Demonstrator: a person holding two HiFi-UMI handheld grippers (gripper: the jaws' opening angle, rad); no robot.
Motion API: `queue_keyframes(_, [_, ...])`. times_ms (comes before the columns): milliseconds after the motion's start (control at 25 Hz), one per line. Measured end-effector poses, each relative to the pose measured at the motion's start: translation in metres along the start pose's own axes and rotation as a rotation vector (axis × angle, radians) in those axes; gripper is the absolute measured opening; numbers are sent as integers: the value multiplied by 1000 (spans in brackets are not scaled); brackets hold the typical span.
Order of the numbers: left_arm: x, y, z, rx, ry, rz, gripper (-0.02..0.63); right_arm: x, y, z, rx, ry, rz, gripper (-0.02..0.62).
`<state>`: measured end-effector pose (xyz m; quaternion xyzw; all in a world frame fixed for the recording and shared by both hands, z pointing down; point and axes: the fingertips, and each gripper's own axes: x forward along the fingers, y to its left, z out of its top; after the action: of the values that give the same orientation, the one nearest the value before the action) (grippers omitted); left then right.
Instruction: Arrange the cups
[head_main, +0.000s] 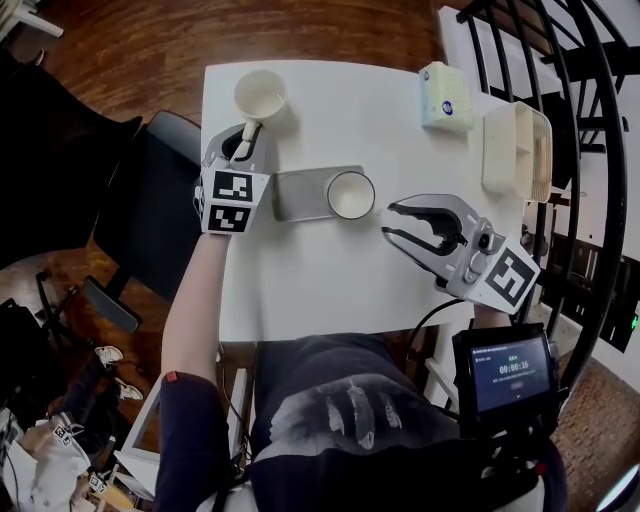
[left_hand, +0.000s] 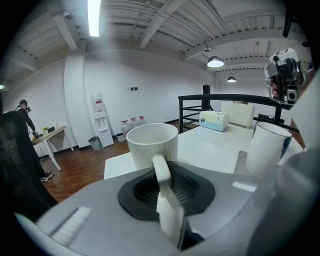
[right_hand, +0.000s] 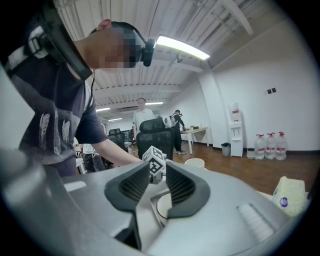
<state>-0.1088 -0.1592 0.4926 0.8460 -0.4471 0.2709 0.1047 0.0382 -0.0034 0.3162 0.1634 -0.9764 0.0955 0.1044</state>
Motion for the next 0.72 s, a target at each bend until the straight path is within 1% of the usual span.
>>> queue_keyframes(160, [-3, 0, 1, 6, -8, -20, 45, -1, -1, 0, 2, -4, -6, 103])
queue_keyframes(440, [-14, -2, 7, 41, -21, -66, 44, -1, 0, 1, 6, -11, -5, 101])
queue_keyframes(720, [-23, -5, 13, 43, -36, -95, 43, -2, -1, 2, 10, -17, -7, 103])
